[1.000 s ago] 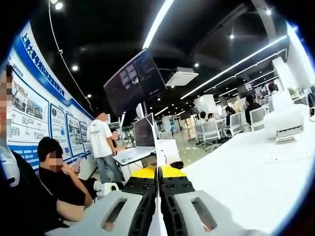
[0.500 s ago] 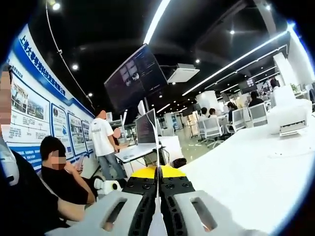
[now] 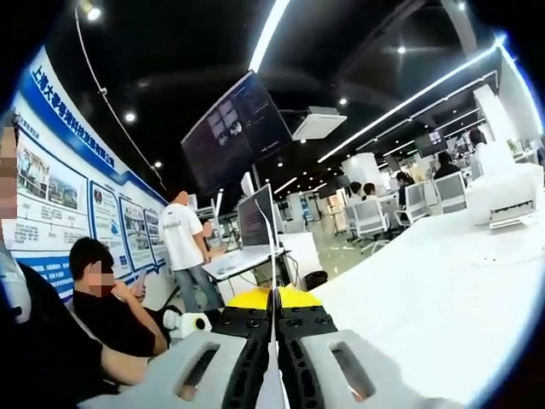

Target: Organize the stack of printing papers by aligning and flattening the scattered papers on the table

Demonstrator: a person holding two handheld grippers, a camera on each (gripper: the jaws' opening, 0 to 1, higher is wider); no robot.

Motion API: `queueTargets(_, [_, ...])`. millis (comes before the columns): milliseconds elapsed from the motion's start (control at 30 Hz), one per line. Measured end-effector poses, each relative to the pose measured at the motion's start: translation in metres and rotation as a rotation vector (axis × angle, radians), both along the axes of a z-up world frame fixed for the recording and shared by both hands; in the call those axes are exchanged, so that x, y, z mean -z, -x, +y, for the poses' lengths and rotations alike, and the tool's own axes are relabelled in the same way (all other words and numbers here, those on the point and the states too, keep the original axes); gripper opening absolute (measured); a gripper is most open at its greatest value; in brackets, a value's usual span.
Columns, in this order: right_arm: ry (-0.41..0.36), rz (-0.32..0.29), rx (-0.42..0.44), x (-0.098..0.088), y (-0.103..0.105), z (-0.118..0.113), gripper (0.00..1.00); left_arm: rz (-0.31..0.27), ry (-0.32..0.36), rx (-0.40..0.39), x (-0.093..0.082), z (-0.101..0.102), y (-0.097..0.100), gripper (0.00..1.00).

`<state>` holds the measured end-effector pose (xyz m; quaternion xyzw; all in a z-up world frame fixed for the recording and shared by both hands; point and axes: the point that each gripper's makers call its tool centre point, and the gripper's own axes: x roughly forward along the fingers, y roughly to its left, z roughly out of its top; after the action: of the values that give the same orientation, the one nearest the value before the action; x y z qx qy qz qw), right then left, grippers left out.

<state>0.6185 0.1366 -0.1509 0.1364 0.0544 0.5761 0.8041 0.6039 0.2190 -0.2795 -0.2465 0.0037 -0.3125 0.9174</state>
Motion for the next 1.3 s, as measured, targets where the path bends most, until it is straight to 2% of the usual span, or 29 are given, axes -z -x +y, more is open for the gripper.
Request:
queueTargets(67, [-0.002, 0.008, -0.002, 0.002, -0.001, 0.002, 0.00, -0.001, 0.001, 0.000, 0.000, 0.000, 0.000, 0.31])
queueTargets(267, [-0.009, 0.027, -0.005, 0.011, 0.016, 0.012, 0.00, -0.002, 0.003, 0.000, 0.000, 0.000, 0.000, 0.31])
queueTargets(433, [-0.035, 0.060, -0.014, 0.011, 0.005, 0.012, 0.00, -0.002, 0.005, 0.000, -0.001, 0.000, 0.000, 0.31])
queueTargets(700, [-0.070, 0.103, -0.020, 0.016, -0.002, 0.018, 0.00, -0.003, 0.002, -0.001, -0.001, -0.001, 0.000, 0.31])
queueTargets(1000, [-0.067, 0.112, -0.027, 0.016, 0.001, 0.026, 0.00, -0.005, 0.006, 0.001, -0.001, -0.001, 0.001, 0.31])
queueTargets(1300, [-0.074, 0.131, -0.014, 0.020, -0.007, 0.035, 0.00, -0.005, 0.005, 0.002, -0.001, -0.001, 0.001, 0.31])
